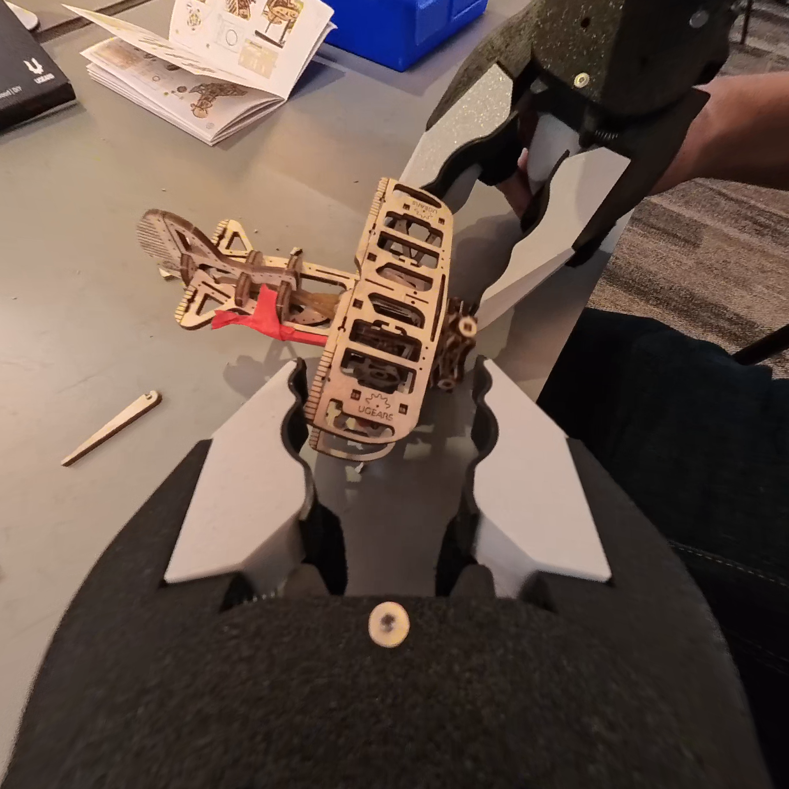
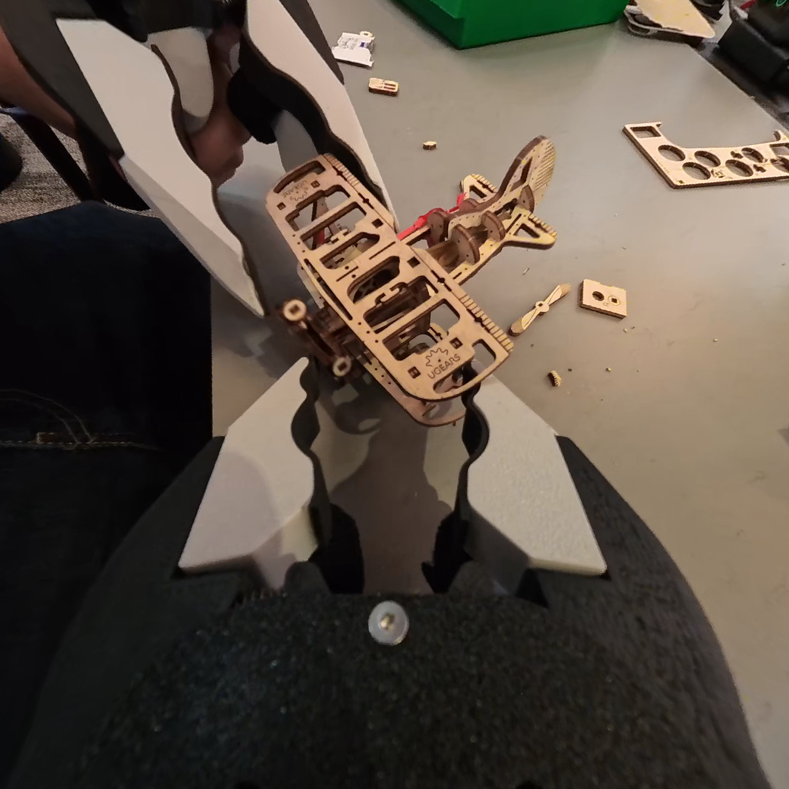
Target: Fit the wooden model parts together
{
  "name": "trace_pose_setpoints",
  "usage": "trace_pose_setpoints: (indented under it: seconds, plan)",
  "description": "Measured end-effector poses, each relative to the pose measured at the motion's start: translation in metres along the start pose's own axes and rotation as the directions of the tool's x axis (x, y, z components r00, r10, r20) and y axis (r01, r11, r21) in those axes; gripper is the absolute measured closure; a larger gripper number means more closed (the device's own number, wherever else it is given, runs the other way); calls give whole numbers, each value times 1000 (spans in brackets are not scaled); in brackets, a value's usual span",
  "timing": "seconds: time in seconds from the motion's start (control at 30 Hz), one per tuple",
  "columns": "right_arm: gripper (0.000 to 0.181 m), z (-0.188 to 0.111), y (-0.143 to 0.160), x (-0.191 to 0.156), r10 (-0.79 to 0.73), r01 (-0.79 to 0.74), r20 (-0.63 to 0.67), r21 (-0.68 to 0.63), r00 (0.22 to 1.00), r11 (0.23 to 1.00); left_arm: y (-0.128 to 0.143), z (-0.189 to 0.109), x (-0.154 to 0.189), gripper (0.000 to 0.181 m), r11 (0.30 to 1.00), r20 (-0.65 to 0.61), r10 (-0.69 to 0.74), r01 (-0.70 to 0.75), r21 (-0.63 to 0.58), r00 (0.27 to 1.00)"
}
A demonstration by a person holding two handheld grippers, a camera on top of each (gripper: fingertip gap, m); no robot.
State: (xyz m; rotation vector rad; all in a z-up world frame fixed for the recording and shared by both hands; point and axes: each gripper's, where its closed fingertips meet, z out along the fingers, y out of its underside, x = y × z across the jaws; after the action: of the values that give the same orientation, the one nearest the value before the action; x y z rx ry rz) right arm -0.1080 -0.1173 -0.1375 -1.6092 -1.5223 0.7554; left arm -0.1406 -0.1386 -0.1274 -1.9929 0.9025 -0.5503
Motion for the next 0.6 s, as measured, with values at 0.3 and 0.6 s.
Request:
trace_pose_setpoints:
  seconds: [0.3,0.6]
  plan:
    - [113,0,1,0,17,-17,4,-7,1000,1000,3,9,-5,98,998,63,52,-49,-42,997]
    - [106,-1,4,0,1,-1,15,1,1000,1000,5,8,-5,103,994,90,98,-94,-47,991]
